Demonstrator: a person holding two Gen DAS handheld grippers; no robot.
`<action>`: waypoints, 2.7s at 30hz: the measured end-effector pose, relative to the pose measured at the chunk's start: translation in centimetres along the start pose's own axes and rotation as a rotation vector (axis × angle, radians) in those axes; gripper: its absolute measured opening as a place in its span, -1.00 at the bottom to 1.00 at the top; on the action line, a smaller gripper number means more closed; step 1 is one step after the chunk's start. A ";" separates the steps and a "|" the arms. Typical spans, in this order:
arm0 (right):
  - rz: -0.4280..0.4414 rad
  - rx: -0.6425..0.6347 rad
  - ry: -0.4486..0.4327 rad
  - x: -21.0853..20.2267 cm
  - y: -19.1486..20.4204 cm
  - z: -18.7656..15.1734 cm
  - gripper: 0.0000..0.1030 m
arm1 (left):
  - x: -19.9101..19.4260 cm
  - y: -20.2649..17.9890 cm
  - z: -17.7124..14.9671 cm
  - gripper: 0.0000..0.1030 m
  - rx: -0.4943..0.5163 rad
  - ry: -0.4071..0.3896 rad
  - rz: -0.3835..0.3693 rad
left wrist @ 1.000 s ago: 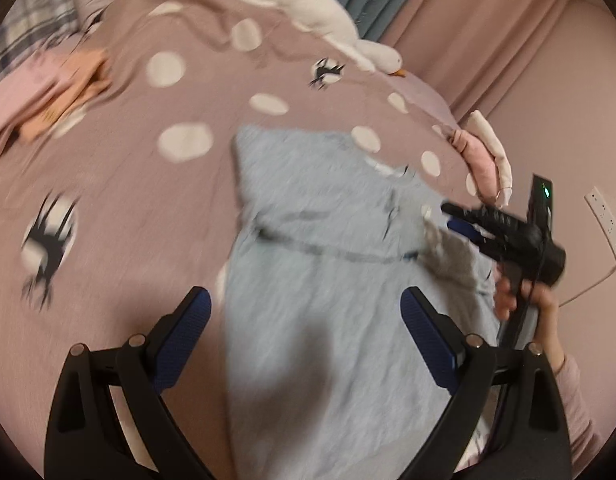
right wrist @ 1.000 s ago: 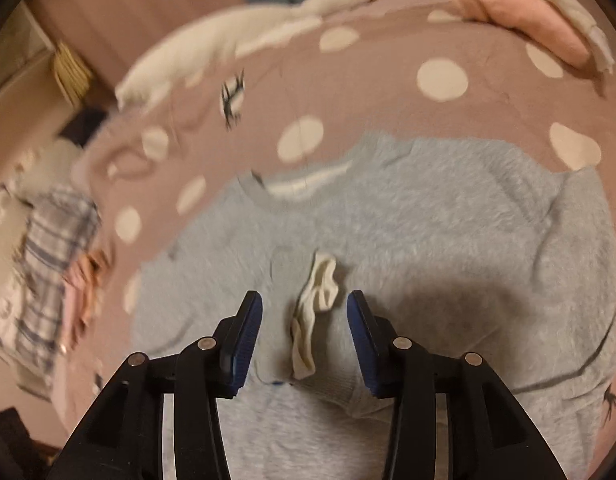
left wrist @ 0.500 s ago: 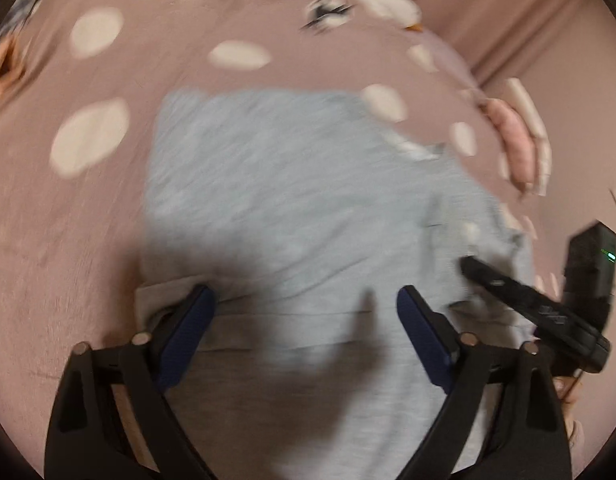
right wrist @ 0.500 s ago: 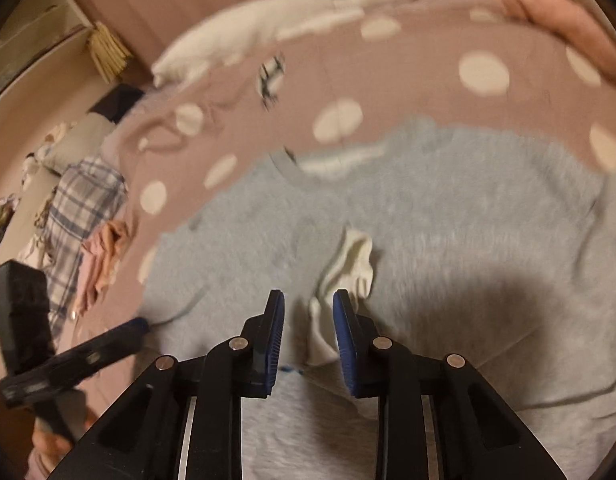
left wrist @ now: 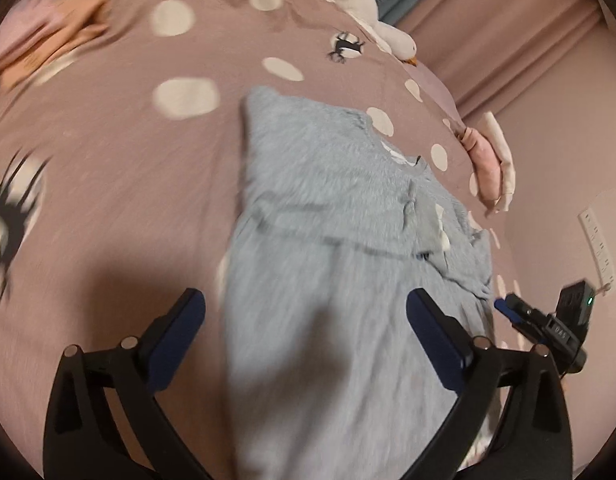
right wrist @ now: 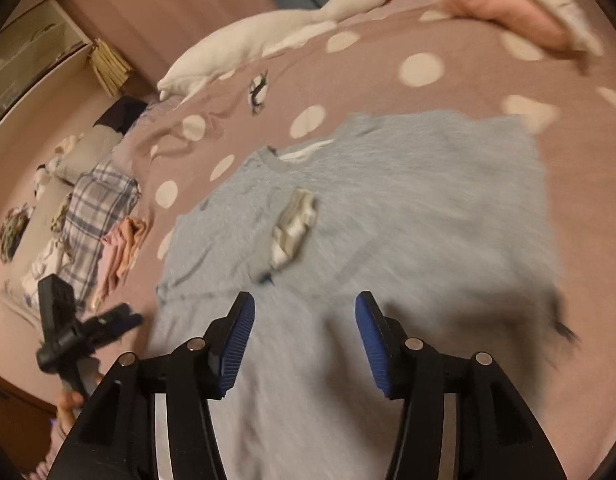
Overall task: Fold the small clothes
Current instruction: 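Move both grippers to the ribbed hem of the sweatshirt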
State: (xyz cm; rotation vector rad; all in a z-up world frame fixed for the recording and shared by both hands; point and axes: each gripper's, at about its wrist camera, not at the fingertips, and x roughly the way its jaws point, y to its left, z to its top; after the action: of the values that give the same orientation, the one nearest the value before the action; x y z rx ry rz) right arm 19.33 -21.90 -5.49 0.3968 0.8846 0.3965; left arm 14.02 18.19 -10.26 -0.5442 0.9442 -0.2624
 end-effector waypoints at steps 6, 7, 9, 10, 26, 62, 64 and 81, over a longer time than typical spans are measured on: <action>-0.113 0.109 -0.044 -4.9 -4.0 -4.5 0.09 | -2.6 1.4 -5.0 0.96 -0.095 0.040 -0.100; -0.123 0.139 -0.043 -5.6 -4.8 -5.4 0.09 | -2.8 1.4 -5.7 0.96 -0.102 0.050 -0.112; -0.129 0.182 -0.048 -6.5 -5.9 -6.6 0.09 | -2.9 1.0 -7.1 0.96 -0.105 0.073 -0.132; -0.131 0.203 -0.052 -7.0 -6.4 -7.1 0.09 | -2.7 0.7 -7.7 0.96 -0.104 0.087 -0.145; 0.047 0.229 0.069 -6.5 -5.9 -12.3 0.10 | -2.4 -1.4 -11.3 0.99 -0.111 0.151 -0.221; 0.106 0.293 0.072 -4.9 -4.7 -13.1 0.10 | -3.1 0.7 -11.8 0.50 -0.226 0.086 -0.183; 0.091 0.292 0.068 -4.7 -4.5 -13.0 0.10 | -3.0 0.6 -11.9 0.49 -0.228 0.083 -0.178; -0.046 0.254 0.043 -4.4 -2.9 -12.8 -0.07 | -4.0 2.9 -12.5 -0.37 -0.326 0.066 -0.135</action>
State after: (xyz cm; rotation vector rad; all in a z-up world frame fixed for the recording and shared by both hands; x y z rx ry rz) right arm 7.03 -24.40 -11.31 0.6014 0.9882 0.2511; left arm 1.38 18.34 -14.92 -0.9052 1.0228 -0.2500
